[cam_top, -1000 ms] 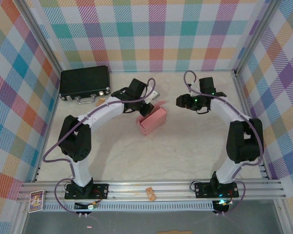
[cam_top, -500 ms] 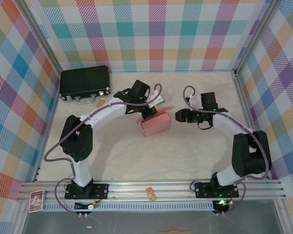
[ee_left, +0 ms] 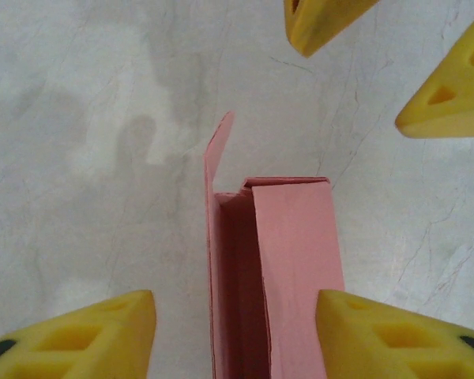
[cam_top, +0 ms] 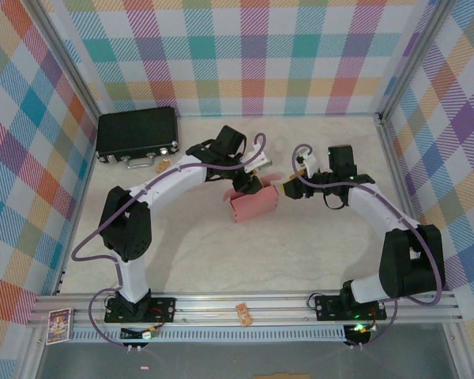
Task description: Fold the paper box
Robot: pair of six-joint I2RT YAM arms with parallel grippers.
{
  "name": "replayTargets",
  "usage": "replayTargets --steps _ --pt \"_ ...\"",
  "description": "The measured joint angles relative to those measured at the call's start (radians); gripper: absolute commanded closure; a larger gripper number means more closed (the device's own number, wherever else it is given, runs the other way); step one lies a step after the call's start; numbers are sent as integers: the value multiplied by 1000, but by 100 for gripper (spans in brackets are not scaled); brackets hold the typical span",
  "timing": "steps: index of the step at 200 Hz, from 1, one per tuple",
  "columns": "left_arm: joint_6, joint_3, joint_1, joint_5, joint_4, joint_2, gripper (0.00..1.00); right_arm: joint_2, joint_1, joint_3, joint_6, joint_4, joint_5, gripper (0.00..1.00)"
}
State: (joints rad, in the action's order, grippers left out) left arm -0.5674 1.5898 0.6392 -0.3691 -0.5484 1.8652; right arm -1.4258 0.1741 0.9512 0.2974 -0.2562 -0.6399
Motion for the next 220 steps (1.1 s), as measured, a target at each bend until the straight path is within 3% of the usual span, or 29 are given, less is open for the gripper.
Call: replayTargets --steps 39,96,131,162,193,220 --pt "55 -127 2 75 53 -127 16 -39 0 103 163 -76 6 36" --pt "108 -293 19 189 119 -286 17 -179 0 226 349 -196 -2 40" --pt "320 -468 19 302 214 -413 22 -245 0 293 402 -260 -13 41" --pt "569 -507 19 415 217 -509 30 -251 13 304 419 -293 -12 43" --pt "796 -526 19 442 206 -554 35 -278 32 336 419 -317 -14 44" --pt "913 -568 19 442 193 -555 35 -301 38 354 415 -320 -16 44"
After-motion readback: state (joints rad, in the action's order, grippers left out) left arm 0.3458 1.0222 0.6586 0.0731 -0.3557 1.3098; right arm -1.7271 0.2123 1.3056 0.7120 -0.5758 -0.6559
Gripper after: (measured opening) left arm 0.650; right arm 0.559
